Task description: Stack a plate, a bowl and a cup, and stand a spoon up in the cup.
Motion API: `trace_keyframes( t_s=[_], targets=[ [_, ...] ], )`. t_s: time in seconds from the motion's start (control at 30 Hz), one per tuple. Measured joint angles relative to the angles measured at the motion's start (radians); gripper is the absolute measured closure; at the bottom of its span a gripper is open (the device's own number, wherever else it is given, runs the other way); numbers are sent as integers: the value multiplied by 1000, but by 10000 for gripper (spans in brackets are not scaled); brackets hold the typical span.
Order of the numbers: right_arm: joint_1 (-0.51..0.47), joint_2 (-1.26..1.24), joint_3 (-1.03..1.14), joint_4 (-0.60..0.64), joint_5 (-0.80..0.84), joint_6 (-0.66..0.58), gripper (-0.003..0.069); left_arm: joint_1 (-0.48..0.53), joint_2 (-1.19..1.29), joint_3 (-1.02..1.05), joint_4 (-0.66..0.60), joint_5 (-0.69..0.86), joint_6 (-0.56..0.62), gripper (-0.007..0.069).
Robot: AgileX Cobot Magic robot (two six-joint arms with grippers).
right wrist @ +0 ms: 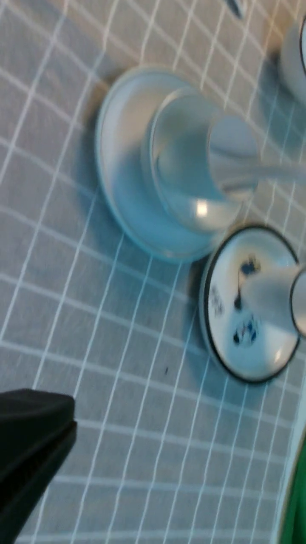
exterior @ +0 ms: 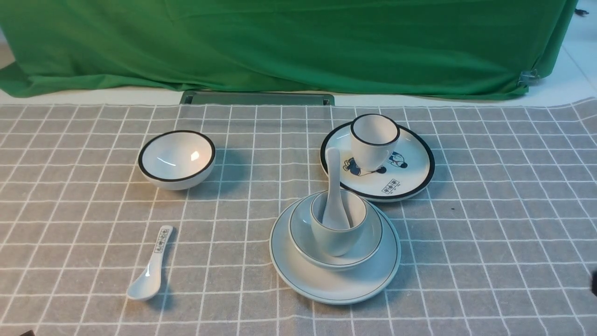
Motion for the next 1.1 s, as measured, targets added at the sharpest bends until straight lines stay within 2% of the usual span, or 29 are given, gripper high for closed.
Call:
trace_keyframes(
  t_s=[0.13, 0.27, 1.1],
  targets=[
    [-91, -213, 198, 0, -67, 5, 643, 0, 0, 0, 0, 5, 0, 612],
    [-115, -344, 268, 0, -19, 44, 643, 0, 0, 0, 0, 5, 0, 612],
    [-116, -351, 268, -3, -3, 38, 613, 0, 0, 0, 0, 12, 0, 612]
  ],
)
